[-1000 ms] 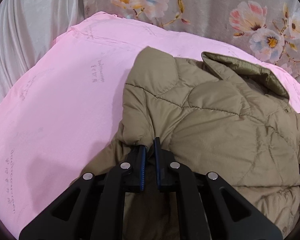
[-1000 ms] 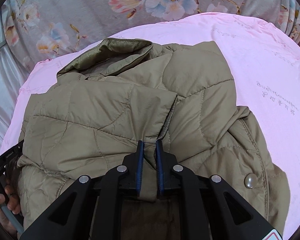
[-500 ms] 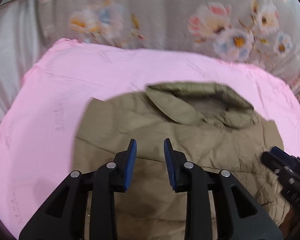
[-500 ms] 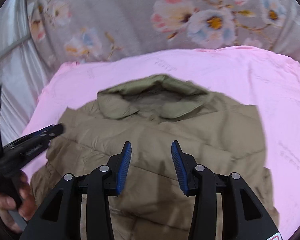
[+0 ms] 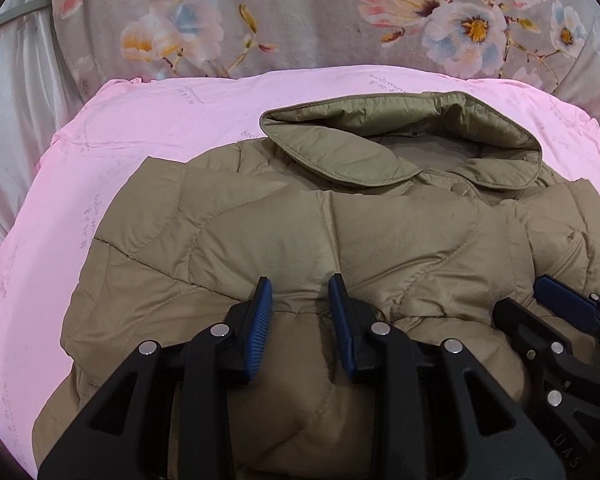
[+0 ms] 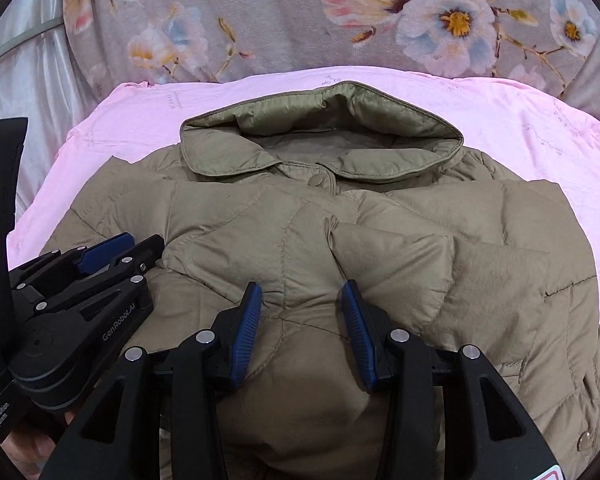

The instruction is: Fold large clothes

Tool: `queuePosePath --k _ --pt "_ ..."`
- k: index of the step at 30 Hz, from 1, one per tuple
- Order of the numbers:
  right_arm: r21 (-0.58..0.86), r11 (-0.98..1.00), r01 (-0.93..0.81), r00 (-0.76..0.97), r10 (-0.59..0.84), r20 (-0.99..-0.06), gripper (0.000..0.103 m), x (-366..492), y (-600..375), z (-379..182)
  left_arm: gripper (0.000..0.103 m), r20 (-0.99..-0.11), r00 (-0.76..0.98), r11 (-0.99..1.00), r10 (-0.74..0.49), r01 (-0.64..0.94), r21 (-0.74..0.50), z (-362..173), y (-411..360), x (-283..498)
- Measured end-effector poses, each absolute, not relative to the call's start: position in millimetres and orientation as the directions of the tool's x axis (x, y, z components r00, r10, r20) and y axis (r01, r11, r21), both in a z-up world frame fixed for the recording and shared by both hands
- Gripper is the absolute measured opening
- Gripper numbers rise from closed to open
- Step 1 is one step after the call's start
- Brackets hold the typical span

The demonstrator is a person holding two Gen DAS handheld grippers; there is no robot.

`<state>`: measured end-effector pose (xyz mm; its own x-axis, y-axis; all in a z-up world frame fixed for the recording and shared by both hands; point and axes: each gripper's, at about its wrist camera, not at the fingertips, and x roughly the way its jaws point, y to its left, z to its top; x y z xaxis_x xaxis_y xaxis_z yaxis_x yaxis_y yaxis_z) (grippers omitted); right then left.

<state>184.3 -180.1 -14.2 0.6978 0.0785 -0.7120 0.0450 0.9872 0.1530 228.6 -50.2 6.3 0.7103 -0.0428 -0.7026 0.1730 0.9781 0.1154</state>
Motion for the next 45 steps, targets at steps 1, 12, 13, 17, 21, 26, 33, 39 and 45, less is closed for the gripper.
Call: queuePosePath --k 1,12,13,17,21,26,33,39,45 --pt "0.150 0.988 0.045 0.698 0.076 -0.712 0.043 185 -181 -14 0.029 -0.703 0.710 0.977 -0.035 0.171 0.124 6 -51 229" --pt "0.159 0.986 0.044 0.694 0.084 -0.715 0.044 188 -183 -16 0.029 -0.712 0.702 0.971 0.012 0.162 0.177 4 -60 231" --pt "0.159 0.986 0.044 0.693 0.084 -0.716 0.044 188 -183 -16 0.029 -0.712 0.702 0.971 0.015 0.161 0.179 4 -61 231" --pt "0.164 0.986 0.043 0.693 0.088 -0.715 0.046 188 -183 -16 0.029 -0.715 0.699 0.971 0.015 0.160 0.178 4 -61 231" --pt "0.229 0.973 0.030 0.702 0.143 -0.697 0.051 185 -190 -12 0.042 -0.725 0.680 0.979 -0.113 0.203 0.038 13 -46 231" --pt "0.379 0.922 0.075 0.729 0.209 -0.652 0.052 183 -237 14 0.054 -0.710 0.638 0.955 -0.298 0.207 -0.215 52 -11 243" --pt "0.579 0.788 0.210 0.713 0.282 -0.642 0.054 231 -301 5 0.070 -0.748 0.533 0.909 -0.396 0.116 -0.400 44 -9 322" --pt "0.688 0.696 0.206 0.702 0.384 -0.600 0.028 261 -302 -15 0.034 -0.737 0.449 0.850 -0.504 0.110 -0.515 15 -31 352" --pt "0.630 0.765 0.132 0.762 0.328 -0.558 0.004 247 -295 0 0.008 -0.712 0.513 0.870 -0.479 0.168 -0.464 23 -30 337"
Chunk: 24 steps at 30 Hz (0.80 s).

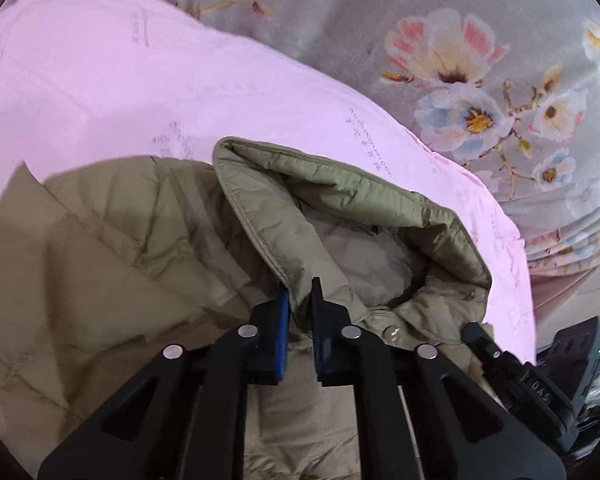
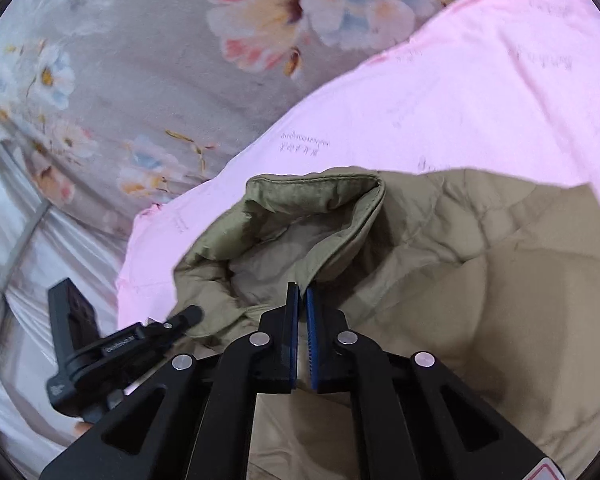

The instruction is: Fold large clothes

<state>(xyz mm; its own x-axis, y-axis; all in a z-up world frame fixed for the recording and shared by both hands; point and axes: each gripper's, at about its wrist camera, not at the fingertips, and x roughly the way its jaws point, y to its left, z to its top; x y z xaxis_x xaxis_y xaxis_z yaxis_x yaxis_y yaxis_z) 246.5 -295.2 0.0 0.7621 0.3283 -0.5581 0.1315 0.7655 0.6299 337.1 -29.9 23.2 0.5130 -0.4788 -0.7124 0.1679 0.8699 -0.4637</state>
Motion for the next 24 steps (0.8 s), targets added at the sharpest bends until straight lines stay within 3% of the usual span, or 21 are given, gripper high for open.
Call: queuePosePath --k 4,9,16,19,21,22,24 --pt "0.544 0.816 0.197 0.704 0.269 -0.658 0.002 250 -288 -24 0.007 -0.762 0.498 0.909 -0.413 0.180 -0.375 -2 -37 334" --pt "0.467 0.857 0.218 0.669 0.217 -0.711 0.000 256 -277 -35 0.007 -0.764 0.538 0.935 -0.356 0.208 -0.289 -9 -47 328" --pt "0.508 0.830 0.229 0.671 0.243 -0.701 0.000 255 -282 -41 0.012 -0.751 0.560 0.937 -0.350 0.202 -0.286 -7 -42 325" --pt "0.533 0.806 0.258 0.684 0.237 -0.690 0.016 235 -290 -27 0.020 -0.746 0.552 0.928 -0.373 0.204 -0.313 9 -29 317" --pt "0.604 0.761 0.236 0.720 0.280 -0.634 0.025 223 -299 -15 0.043 -0.718 0.570 0.914 -0.400 0.189 -0.360 27 -13 316" --pt "0.675 0.705 0.215 0.743 0.331 -0.582 0.030 220 -307 -11 0.048 -0.689 0.585 0.897 -0.427 0.177 -0.406 39 -4 318" --pt "0.797 0.573 0.189 0.775 0.412 -0.480 0.051 227 -320 -9 0.065 -0.640 0.596 0.851 -0.485 0.153 -0.502 62 6 332"
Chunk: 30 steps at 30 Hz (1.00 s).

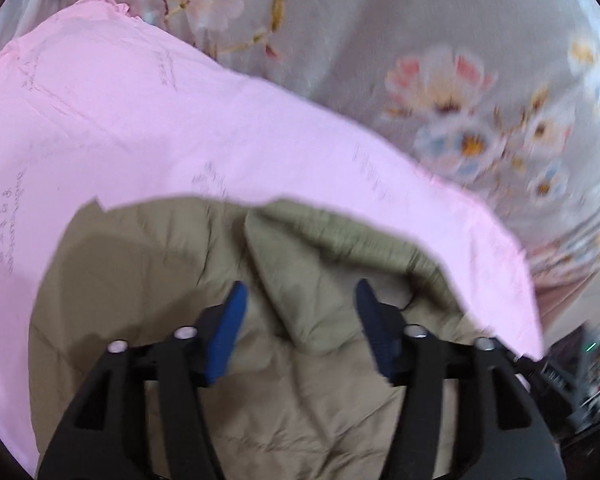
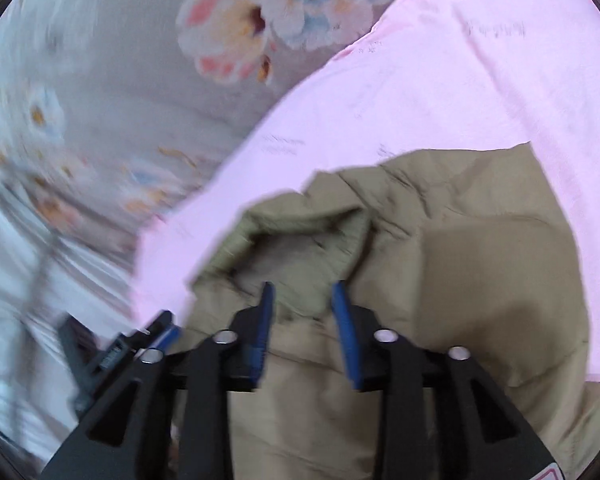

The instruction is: Fold large clothes

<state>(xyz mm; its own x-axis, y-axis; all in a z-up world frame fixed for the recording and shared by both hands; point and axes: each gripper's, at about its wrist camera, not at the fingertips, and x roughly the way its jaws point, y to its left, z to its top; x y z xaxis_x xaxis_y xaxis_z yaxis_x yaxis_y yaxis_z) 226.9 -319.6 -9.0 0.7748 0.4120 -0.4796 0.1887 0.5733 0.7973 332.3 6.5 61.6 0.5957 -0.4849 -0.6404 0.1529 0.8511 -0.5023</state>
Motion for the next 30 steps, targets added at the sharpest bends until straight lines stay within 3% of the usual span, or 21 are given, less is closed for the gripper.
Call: queuePosePath --k 3,7,9,10,12,14,17,19,24,30 --pt "0.887 0.422 0.186 0.791 0.472 -0.391 0.055 251 -331 -14 0.072 -0.628 0.571 0.809 -0.528 0.113 -0.577 76 3 370" --pt "0.886 0.385 0.260 0.787 0.447 -0.425 0.054 282 -337 -20 0.071 -0.697 0.517 0.816 -0.497 0.005 -0.578 68 -8 415" --pt "0.861 0.445 0.245 0.795 0.415 -0.441 0.037 288 -337 -9 0.066 -0.746 0.498 0.863 -0.442 0.008 -0.505 64 -22 430" --pt "0.842 0.493 0.220 0.795 0.410 -0.448 0.034 290 -331 1 0.059 -0.778 0.479 0.893 -0.406 0.027 -0.449 58 -31 433" --pt "0.748 0.639 0.178 0.786 0.366 -0.499 0.030 289 -313 24 0.036 -0.859 0.412 0.951 -0.304 0.079 -0.299 39 -53 436" --pt "0.608 0.773 0.182 0.778 0.265 -0.569 0.030 284 -295 44 0.035 -0.904 0.368 0.975 -0.216 0.135 -0.178 14 -67 428" --pt "0.451 0.877 0.167 0.795 0.151 -0.588 0.030 283 -276 60 0.034 -0.887 0.415 0.975 -0.203 0.168 -0.144 3 -68 411" --pt "0.434 0.886 0.165 0.784 0.149 -0.602 0.030 292 -276 54 0.034 -0.872 0.434 0.972 -0.227 0.161 -0.173 -1 -62 404" --pt "0.311 0.924 0.221 0.680 0.083 -0.729 0.028 320 -277 -3 0.034 -0.830 0.513 0.971 -0.221 0.192 -0.140 -5 -63 387" --pt "0.313 0.928 0.200 0.674 0.102 -0.732 0.023 311 -283 -37 0.034 -0.785 0.588 0.975 -0.195 0.202 -0.091 -7 -65 377"
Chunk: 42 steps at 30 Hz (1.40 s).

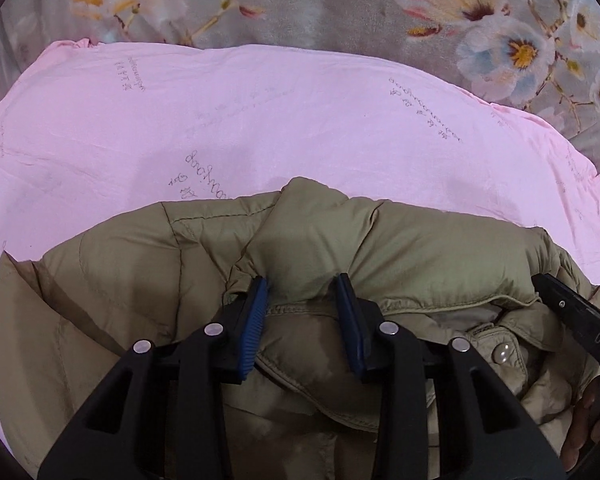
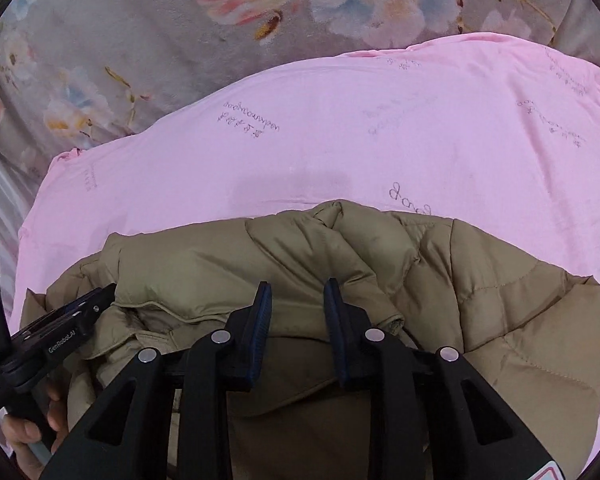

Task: Fold large clothes
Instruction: 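Fold the collar toward the hem with both grippers and release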

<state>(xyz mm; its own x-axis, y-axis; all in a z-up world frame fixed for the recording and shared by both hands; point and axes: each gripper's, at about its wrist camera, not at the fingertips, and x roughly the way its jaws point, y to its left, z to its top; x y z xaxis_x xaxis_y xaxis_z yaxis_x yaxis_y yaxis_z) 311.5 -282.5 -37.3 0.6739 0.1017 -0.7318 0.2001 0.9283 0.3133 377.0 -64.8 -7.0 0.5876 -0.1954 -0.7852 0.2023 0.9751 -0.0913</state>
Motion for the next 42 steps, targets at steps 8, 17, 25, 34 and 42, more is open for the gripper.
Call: queuePosePath --k 8,17,25,34,42 --pt "0.183 0.961 0.209 0.669 -0.004 -0.743 0.023 315 -263 -38 0.034 -0.767 0.615 0.977 -0.180 0.202 -0.067 -9 -68 376" --pt "0.181 0.962 0.204 0.665 -0.001 -0.747 0.023 319 -264 -37 0.034 -0.764 0.625 0.978 -0.160 0.203 -0.038 -9 -71 376" --pt "0.177 0.964 0.198 0.663 0.001 -0.748 0.024 319 -264 -37 0.034 -0.763 0.632 0.979 -0.140 0.203 -0.012 -10 -75 377" --pt "0.191 0.962 0.196 0.664 0.013 -0.747 0.024 320 -265 -38 0.034 -0.759 0.641 0.980 -0.114 0.199 0.021 -10 -80 377" --pt "0.291 0.941 0.174 0.675 0.101 -0.731 0.026 307 -276 -36 0.038 -0.744 0.645 0.980 -0.174 0.190 -0.064 -1 -63 362"
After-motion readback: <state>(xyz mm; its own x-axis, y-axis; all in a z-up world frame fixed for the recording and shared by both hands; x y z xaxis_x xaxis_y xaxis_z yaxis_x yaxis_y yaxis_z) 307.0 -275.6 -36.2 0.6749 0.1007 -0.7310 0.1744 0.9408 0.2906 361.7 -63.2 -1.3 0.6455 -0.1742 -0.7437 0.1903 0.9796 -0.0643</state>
